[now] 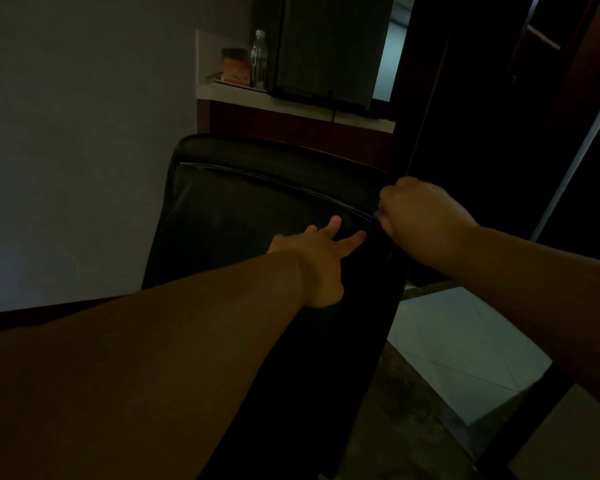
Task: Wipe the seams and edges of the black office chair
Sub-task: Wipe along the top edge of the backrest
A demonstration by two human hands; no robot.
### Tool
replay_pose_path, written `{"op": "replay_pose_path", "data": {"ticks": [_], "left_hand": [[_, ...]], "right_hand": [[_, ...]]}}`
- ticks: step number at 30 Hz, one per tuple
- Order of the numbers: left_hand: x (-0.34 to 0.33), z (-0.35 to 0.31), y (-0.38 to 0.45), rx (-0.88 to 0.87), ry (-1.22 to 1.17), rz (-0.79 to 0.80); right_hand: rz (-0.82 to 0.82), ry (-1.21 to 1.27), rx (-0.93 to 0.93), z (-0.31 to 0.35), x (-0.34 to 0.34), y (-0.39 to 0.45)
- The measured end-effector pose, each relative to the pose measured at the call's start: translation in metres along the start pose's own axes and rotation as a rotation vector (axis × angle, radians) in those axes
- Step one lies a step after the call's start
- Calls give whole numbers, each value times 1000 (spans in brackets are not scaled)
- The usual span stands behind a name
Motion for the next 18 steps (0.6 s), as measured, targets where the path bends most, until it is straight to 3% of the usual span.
{"op": "replay_pose_path", "data": {"ticks": [18], "left_hand": [[-4,2,-5,-7,-3,3]], "right_hand": [[-8,-173,63,17,-3,1]]}}
Point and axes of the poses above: each hand's wrist, its own y-axis towards the middle knuckle, its own x-axis out of the back of the hand, z = x × y, the point moved 9 cm from there along y, towards the middle knuckle, and after that the axes turned 10 degrees about -x, right-handed, at the moved point
